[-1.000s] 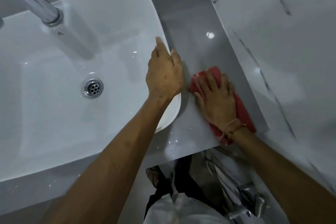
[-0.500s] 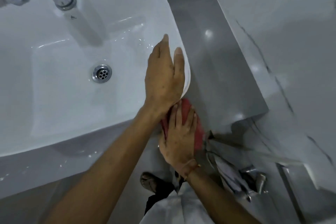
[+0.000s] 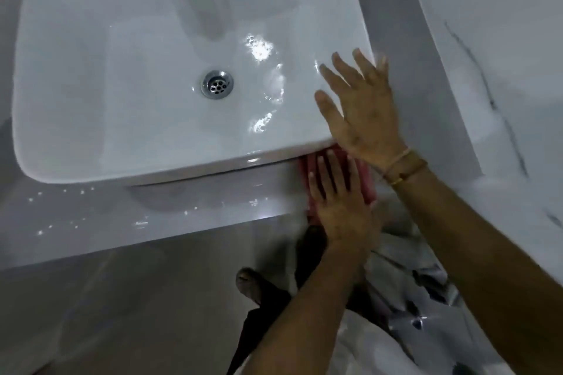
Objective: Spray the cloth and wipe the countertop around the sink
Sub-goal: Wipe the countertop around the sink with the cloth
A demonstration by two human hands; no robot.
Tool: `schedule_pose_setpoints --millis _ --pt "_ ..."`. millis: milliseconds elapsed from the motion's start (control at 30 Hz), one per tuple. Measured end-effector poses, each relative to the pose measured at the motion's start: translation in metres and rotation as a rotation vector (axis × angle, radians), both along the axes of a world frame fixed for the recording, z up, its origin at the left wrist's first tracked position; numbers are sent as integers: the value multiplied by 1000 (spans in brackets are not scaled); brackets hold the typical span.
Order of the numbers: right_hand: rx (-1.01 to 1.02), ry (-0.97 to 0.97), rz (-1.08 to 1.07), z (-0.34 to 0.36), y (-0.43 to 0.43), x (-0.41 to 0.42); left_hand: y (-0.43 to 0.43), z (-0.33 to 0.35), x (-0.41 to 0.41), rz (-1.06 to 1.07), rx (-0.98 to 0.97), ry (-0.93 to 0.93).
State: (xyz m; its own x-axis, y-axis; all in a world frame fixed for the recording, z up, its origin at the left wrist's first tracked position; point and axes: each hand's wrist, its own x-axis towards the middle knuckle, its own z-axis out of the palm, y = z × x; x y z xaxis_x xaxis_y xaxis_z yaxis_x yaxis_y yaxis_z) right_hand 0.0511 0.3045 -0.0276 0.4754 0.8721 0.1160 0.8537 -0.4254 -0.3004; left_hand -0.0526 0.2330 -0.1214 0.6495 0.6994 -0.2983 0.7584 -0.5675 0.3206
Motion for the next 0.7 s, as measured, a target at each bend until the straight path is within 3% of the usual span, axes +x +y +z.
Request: schedule_pose_setpoints --millis 367,500,700 --pt "-59 -33 0 -2 -4 4 14 -19 -11 99 50 -61" --pt "-86 -99 1 2 -6 -1 54 -12 -76 178 99 -99" --pt "-211 -179 95 10 15 -47 146 -16 -235 335 212 89"
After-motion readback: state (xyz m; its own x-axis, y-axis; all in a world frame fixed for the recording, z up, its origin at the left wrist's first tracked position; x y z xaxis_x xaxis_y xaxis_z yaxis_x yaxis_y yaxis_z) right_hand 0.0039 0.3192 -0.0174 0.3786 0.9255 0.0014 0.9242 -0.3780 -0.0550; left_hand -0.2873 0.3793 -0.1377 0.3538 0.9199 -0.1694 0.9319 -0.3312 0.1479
